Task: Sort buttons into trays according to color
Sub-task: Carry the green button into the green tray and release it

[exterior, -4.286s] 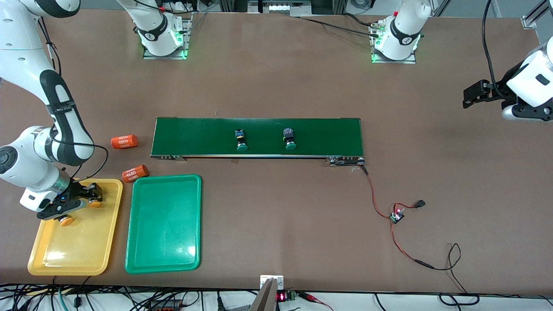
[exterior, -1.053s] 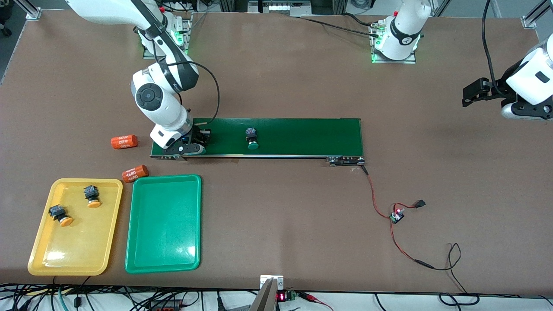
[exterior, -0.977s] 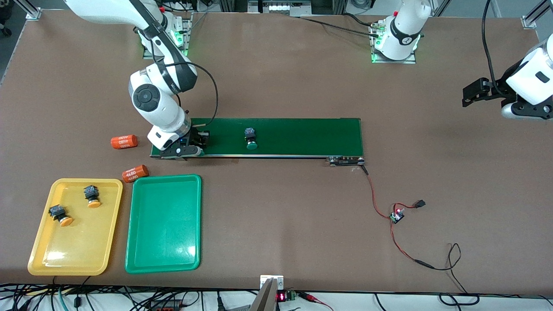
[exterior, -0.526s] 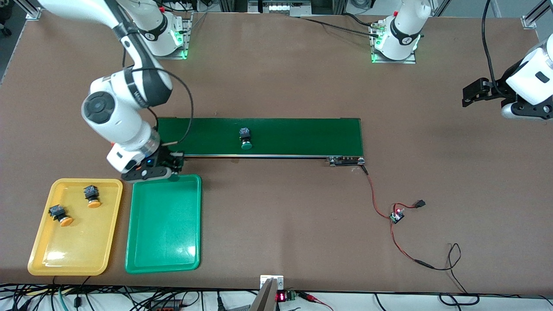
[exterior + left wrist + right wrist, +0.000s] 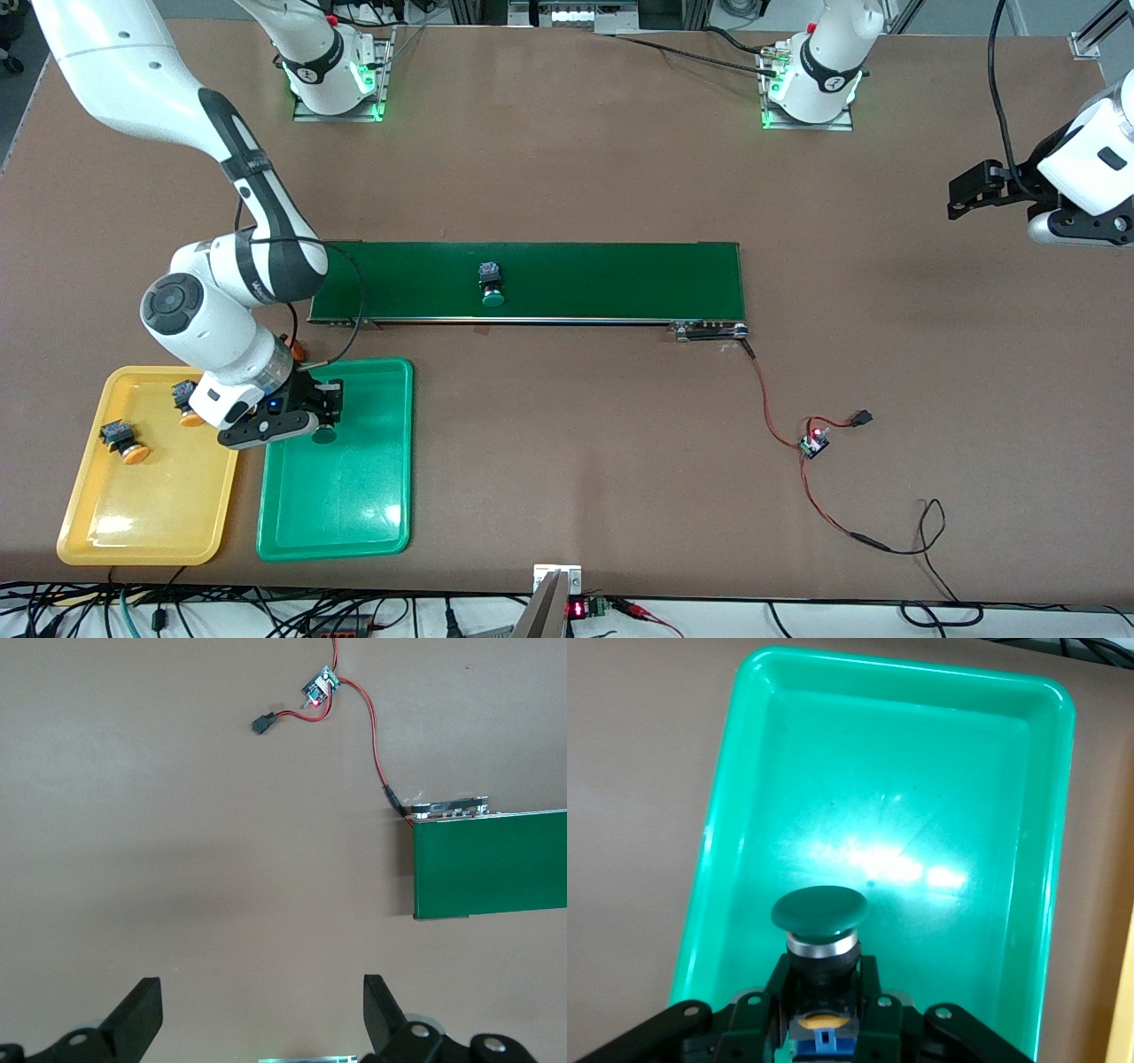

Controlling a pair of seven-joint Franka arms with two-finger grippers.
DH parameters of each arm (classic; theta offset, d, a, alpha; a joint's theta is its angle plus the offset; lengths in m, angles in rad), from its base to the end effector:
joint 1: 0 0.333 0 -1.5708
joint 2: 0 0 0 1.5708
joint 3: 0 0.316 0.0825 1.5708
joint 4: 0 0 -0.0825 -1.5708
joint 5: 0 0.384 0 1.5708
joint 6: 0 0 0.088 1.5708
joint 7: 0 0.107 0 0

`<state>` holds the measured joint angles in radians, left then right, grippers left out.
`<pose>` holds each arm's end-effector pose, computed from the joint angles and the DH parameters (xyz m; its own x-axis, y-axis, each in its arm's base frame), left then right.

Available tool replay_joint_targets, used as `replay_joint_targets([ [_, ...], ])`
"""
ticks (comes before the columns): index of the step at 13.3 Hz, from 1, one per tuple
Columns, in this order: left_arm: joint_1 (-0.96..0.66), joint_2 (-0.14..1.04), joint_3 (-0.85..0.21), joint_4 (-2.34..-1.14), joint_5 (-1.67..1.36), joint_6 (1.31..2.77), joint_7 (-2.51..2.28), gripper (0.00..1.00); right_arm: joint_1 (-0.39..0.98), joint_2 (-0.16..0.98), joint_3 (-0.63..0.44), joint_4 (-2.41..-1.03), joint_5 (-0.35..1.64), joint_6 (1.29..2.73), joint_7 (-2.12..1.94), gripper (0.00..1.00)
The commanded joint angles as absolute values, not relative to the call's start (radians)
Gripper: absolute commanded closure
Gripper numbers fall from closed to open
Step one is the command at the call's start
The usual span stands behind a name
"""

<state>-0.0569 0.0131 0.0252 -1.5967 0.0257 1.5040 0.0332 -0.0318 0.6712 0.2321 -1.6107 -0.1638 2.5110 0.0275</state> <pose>0.5496 -0.0146 0.5997 0.9923 -0.0629 -0.1064 -0.0657 -0.9976 -0.0225 0.7070 0.1187 0.2670 0.9448 0.2146 0.2475 0.2275 -0.9735 -0.0243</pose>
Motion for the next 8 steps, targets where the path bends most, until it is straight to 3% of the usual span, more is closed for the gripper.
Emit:
replay_joint_targets([
  [1,-0.054,0.026,0.026,-1.568,0.008,1.488,0.052,0.0,-0.026,0.696,0.229,-1.583,-0.187,2.522,0.018,0.84],
  [2,-0.052,0.026,0.026,-1.568,0.008,1.488,0.051,0.0,-0.028,0.698,0.229,-1.583,-0.187,2.522,0.02,0.78],
  [3,-0.054,0.026,0.026,-1.568,0.008,1.488,0.051,0.0,-0.028,0.706,0.227,-1.583,-0.186,2.523,0.02,0.56],
  [4,-0.052,0.026,0.026,-1.568,0.008,1.488,0.052,0.0,-0.026,0.709,0.209,-1.588,-0.18,2.567,0.02,0.13],
  [6,-0.054,0.026,0.026,-1.568,0.008,1.488,0.051,0.0,-0.017,0.701,0.199,-1.617,-0.178,2.609,0.023,0.0],
  [8,-0.054,0.026,0.026,-1.568,0.008,1.488,0.051,0.0,-0.014,0.655,0.199,-1.672,-0.175,2.606,0.043,0.0],
])
